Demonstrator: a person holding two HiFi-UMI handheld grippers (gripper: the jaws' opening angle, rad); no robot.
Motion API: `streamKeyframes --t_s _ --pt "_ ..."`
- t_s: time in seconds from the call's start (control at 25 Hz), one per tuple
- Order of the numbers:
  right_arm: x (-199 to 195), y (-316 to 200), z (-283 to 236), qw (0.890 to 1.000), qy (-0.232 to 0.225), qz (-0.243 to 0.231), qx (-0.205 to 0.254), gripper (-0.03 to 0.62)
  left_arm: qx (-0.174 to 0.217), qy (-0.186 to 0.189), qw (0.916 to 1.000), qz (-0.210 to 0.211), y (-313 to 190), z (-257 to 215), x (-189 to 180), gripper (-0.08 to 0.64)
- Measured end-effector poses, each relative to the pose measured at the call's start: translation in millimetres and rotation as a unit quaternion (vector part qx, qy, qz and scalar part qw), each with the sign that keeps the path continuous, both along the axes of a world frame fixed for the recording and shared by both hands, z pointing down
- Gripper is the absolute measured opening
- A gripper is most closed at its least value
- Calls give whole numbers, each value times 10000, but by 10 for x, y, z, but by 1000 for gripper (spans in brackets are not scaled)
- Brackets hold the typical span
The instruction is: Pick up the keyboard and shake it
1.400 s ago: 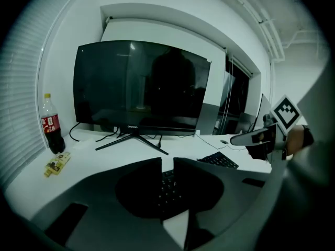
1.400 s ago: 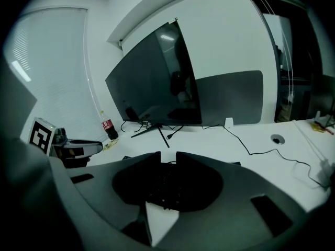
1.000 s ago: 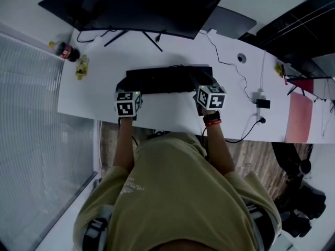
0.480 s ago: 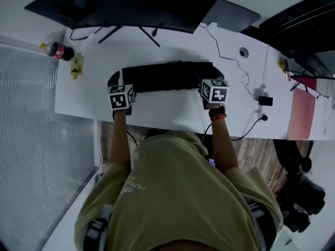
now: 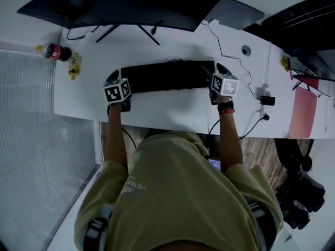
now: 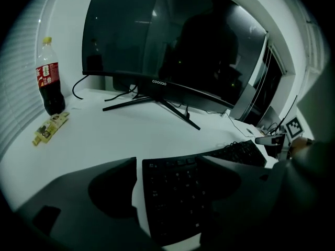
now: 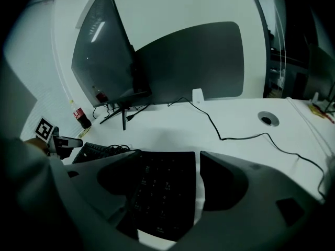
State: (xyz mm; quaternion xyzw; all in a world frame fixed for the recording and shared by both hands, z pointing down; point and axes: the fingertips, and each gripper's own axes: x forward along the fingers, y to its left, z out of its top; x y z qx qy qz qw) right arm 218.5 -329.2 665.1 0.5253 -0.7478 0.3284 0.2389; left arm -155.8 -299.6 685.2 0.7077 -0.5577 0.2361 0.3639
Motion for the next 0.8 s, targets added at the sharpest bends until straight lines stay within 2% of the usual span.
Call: streamKeyframes --t_s 0.32,0.48,0.8 --pt "-2 -109 94 9996 -182 11 -204 354 -376 -228 9985 329 -17 182 -81 374" --pt "13 -153 95 9996 -165 31 -228 354 -439 -59 9983 384 -59 215 -35 373" --pt "-54 -175 216 9984 -222 -123 -509 354 -790 4 9950 617 -90 271 41 343"
